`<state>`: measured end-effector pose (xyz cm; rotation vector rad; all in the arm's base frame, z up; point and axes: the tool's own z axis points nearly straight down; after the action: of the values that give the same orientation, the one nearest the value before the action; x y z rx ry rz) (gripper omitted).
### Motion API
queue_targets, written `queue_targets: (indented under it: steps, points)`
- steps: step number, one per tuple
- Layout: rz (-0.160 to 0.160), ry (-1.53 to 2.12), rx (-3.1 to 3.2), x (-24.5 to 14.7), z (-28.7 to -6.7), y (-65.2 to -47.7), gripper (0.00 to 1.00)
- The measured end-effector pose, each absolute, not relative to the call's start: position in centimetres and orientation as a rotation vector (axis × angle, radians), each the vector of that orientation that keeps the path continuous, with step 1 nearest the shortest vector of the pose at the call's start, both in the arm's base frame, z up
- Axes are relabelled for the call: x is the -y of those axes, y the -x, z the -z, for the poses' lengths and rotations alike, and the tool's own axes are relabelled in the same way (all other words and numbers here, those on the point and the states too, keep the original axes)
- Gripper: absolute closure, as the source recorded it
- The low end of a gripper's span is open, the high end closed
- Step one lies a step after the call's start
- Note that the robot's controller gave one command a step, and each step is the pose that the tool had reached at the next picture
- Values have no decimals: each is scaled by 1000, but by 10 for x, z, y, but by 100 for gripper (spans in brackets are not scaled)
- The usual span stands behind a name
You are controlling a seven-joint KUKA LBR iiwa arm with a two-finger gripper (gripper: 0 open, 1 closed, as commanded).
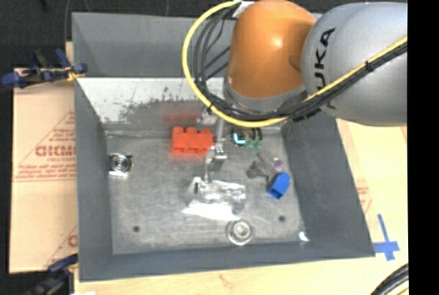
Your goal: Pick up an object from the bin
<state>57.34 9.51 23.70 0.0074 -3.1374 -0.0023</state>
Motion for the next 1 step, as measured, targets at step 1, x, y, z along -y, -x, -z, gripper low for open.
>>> queue_targets:
  steps: [1]
  points:
    - [15,117,3168,-83,-97,-634,0]
